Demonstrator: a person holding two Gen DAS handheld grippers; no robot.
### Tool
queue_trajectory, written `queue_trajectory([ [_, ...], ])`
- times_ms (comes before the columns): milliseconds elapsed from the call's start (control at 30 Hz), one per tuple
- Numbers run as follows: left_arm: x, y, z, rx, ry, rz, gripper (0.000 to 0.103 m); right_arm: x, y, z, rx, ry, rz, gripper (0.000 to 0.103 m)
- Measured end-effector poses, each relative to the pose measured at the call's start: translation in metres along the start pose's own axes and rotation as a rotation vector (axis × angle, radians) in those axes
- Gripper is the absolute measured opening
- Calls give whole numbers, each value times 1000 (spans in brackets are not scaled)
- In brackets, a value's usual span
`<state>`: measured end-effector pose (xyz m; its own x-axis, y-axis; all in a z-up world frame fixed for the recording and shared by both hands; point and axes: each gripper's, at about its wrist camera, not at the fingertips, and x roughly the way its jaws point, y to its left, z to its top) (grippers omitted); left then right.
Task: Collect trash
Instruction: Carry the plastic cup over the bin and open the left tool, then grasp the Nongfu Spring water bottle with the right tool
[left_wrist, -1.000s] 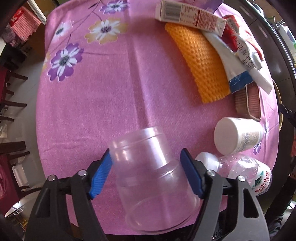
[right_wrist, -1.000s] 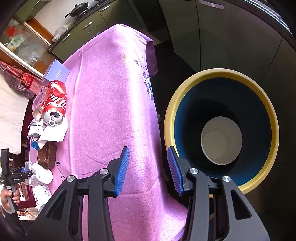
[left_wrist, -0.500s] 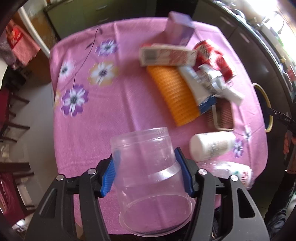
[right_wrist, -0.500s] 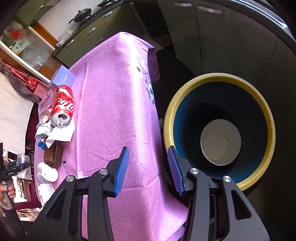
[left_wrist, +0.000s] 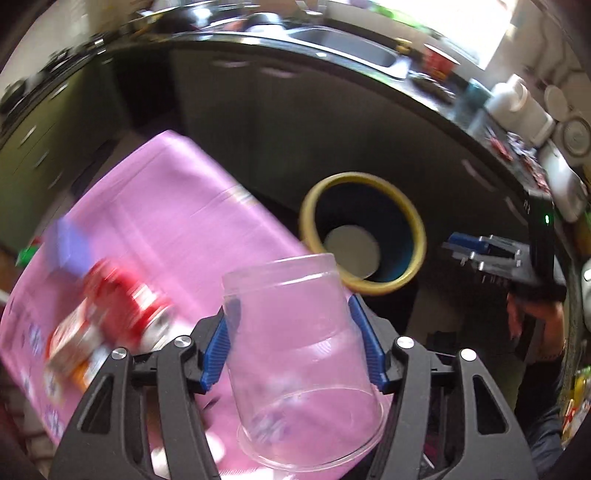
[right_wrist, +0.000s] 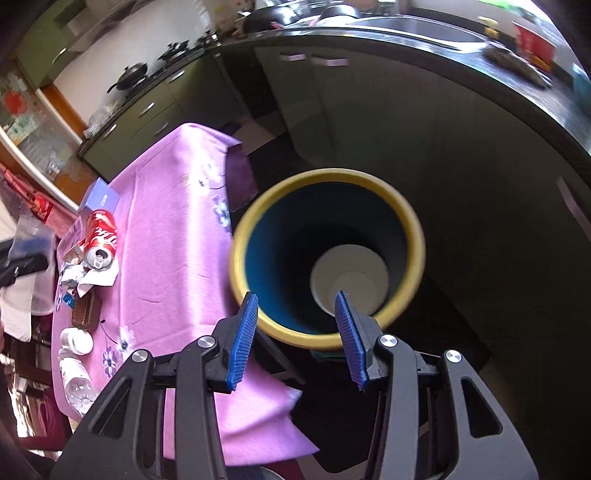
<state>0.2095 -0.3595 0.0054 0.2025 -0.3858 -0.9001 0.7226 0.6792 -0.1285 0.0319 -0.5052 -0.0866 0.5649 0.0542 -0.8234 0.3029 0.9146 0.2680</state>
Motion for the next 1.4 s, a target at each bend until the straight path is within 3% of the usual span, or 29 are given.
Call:
queue_trajectory([
  [233, 109, -73, 76, 121, 17, -36, 59, -9, -52, -18, 80, 9, -19, 44],
  [400, 183, -85, 101, 124, 65, -7, 62, -4, -71, -27, 104, 29, -17, 44],
  [600, 221, -81, 108, 63, 108, -16, 73, 0, -77, -29, 104, 43, -5, 44],
  [733, 194, -79, 108, 56, 79, -62, 74, -3, -69, -29, 80, 39, -5, 44],
  [900, 118, -65, 88, 67, -29, -107, 79, -7, -56, -34, 51, 32, 10, 45],
  [1167, 9, -11, 14, 16, -184, -109, 79, -10, -8, -36, -64, 46, 60, 46],
  [1400, -64, 49, -73, -120, -277, -33, 83, -7, 86, -42, -373, 119, 210, 56],
])
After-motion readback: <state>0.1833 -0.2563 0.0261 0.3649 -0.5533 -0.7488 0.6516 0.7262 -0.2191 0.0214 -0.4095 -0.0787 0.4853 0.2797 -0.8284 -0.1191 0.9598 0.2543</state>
